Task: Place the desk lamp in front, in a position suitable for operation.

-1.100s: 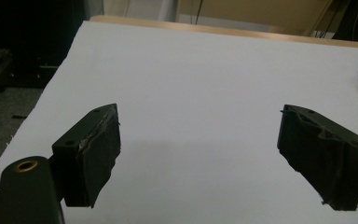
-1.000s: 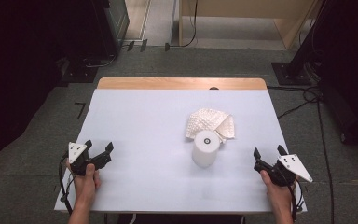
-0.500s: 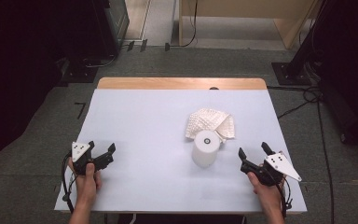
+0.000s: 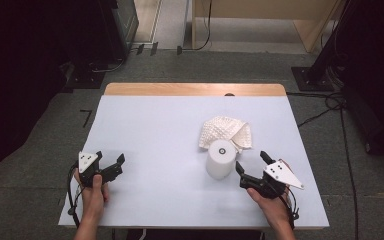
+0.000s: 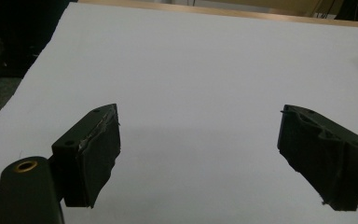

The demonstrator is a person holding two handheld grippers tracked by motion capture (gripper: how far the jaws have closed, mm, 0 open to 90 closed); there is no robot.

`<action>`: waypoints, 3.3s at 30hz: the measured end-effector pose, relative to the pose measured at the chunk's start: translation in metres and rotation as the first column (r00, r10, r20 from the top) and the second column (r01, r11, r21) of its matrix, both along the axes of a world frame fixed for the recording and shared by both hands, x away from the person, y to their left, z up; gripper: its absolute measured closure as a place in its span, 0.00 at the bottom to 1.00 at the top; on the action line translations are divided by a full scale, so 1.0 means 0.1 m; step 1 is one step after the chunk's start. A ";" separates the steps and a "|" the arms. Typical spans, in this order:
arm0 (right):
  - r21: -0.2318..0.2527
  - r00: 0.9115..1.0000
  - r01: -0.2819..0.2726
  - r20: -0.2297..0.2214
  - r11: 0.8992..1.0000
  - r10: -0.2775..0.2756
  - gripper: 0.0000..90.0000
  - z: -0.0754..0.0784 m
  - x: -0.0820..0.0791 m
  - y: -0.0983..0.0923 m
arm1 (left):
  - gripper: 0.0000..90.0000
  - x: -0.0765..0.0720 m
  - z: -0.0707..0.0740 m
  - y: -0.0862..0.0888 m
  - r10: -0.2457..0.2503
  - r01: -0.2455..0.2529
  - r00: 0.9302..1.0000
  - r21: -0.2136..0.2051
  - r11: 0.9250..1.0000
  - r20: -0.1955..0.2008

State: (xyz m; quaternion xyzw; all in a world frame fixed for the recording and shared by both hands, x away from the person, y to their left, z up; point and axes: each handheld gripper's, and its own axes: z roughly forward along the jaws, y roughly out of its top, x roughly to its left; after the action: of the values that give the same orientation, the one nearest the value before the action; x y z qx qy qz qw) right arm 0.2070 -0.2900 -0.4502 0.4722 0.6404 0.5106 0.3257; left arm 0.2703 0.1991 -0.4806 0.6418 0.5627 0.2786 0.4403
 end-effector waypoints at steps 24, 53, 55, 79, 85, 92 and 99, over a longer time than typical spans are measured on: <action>-0.031 0.995 -0.095 -0.026 0.995 0.094 0.04 -0.06 0.13 0.43 | 0.15 -0.01 0.00 -0.01 0.016 -0.016 1.000 0.015 1.000 0.008; -0.044 0.996 -0.031 -0.080 0.999 0.027 0.09 -0.17 0.32 0.71 | 0.15 0.01 -0.01 -0.02 -0.008 0.008 1.000 0.016 1.000 -0.007; -0.050 0.997 -0.031 -0.077 0.998 0.027 0.09 -0.17 0.32 0.71 | 0.15 0.01 -0.01 -0.02 -0.007 0.007 1.000 0.015 1.000 -0.007; -0.052 0.998 0.005 -0.067 0.999 -0.009 0.09 -0.19 0.37 0.81 | 0.15 0.02 -0.01 -0.02 -0.008 0.008 1.000 0.009 1.000 -0.016; -0.074 0.998 0.027 -0.055 0.997 -0.031 0.09 -0.16 0.37 0.92 | 0.15 0.02 -0.01 -0.02 -0.010 0.011 1.000 0.009 1.000 -0.018; -0.042 0.998 0.047 -0.049 0.998 -0.049 0.09 -0.08 0.47 1.15 | 0.15 0.02 -0.01 -0.02 -0.010 0.011 1.000 0.007 1.000 -0.019; -0.040 0.999 0.047 -0.024 0.998 -0.048 0.09 0.00 0.58 1.43 | 0.15 0.03 -0.01 -0.02 -0.010 0.011 1.000 0.003 1.000 -0.018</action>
State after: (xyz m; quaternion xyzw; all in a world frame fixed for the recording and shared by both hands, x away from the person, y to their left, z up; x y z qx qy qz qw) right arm 0.2647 -0.1472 -0.4500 0.4873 0.6429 0.4841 0.3389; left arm 0.2729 0.1973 -0.4817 0.6479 0.5628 0.2714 0.4356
